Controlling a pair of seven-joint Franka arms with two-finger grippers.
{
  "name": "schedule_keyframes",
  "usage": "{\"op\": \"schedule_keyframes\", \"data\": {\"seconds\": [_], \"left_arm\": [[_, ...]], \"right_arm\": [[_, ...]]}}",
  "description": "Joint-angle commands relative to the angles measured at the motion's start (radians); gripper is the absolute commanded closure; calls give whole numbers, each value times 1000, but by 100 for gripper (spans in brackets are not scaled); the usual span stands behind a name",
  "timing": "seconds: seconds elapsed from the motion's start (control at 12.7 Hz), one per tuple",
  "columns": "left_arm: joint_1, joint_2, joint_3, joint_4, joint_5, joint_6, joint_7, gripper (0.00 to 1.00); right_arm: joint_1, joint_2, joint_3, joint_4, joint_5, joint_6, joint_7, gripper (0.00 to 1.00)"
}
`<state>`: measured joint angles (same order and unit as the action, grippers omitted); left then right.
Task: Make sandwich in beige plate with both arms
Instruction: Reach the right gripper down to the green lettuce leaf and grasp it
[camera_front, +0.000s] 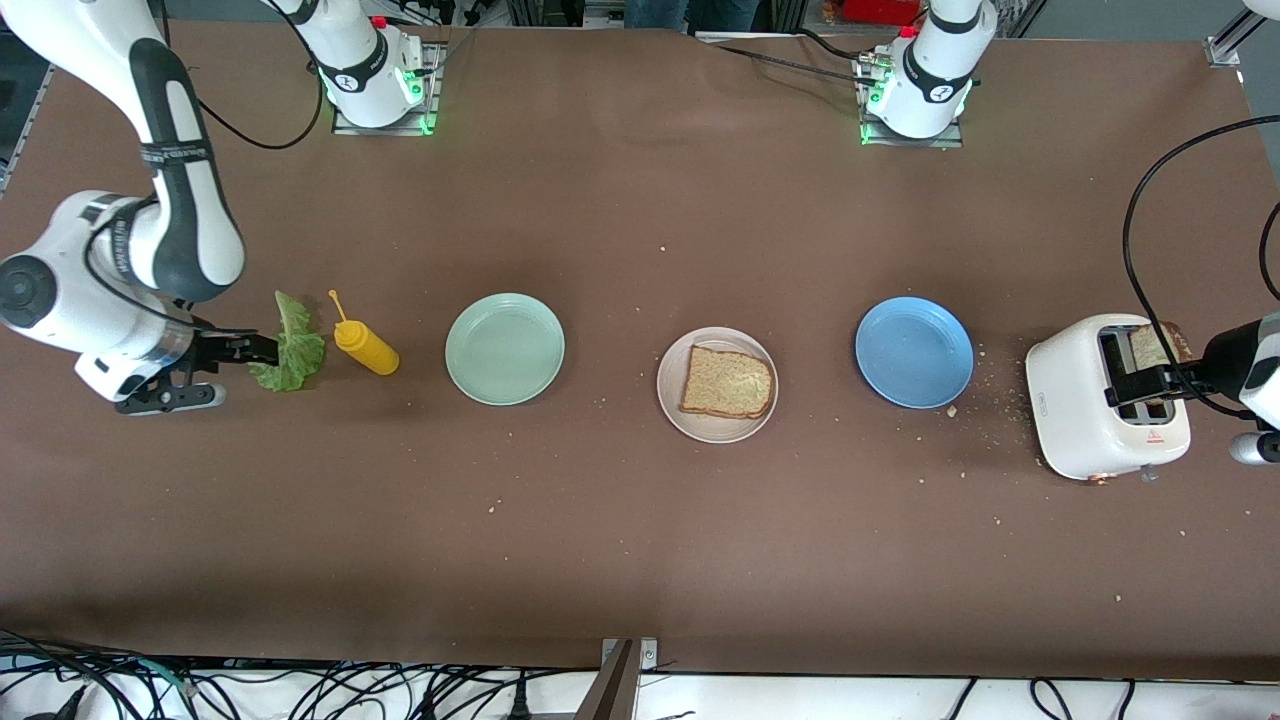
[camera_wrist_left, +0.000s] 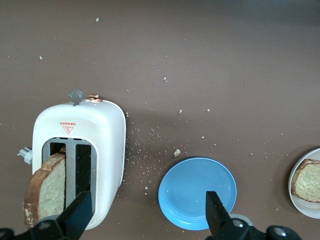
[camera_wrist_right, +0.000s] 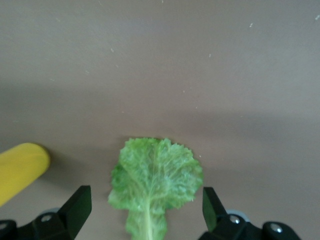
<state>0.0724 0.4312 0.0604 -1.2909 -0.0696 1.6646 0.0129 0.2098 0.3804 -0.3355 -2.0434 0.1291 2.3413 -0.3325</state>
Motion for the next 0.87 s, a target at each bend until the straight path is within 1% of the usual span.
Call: {"op": "schedule_keyframes", "data": {"seconds": [0.0,0.16,0.32,0.55,0.63,0.71,0.79], "left_arm": [[-2,-2,-7,2,28,6,-13,0],[-2,-2,-7,4,28,6,-14,0],[-2,-2,-7,4,28,6,-16,0],[-2,-2,-7,4,28,6,-16,0],[-2,-2,-7,4,28,6,-16,0],[-3,-2,-7,2,28,6,-16,0],[-2,-2,-7,2,28,6,-16,0]], "right_arm": [[-21,-55,29,-174,-26,148,20,1],[-23,-43,58,-221,-26,190,17,1],[-36,-28,58,-224,-28,199,-11,1],[-64,23,59,-224,-28,254,-25,2],[-76,32,65,-224,-28,268,-39,18],[-76,32,69,-224,-28,266,-46,45],[-76,32,70,-224,-28,263,-46,69]]}}
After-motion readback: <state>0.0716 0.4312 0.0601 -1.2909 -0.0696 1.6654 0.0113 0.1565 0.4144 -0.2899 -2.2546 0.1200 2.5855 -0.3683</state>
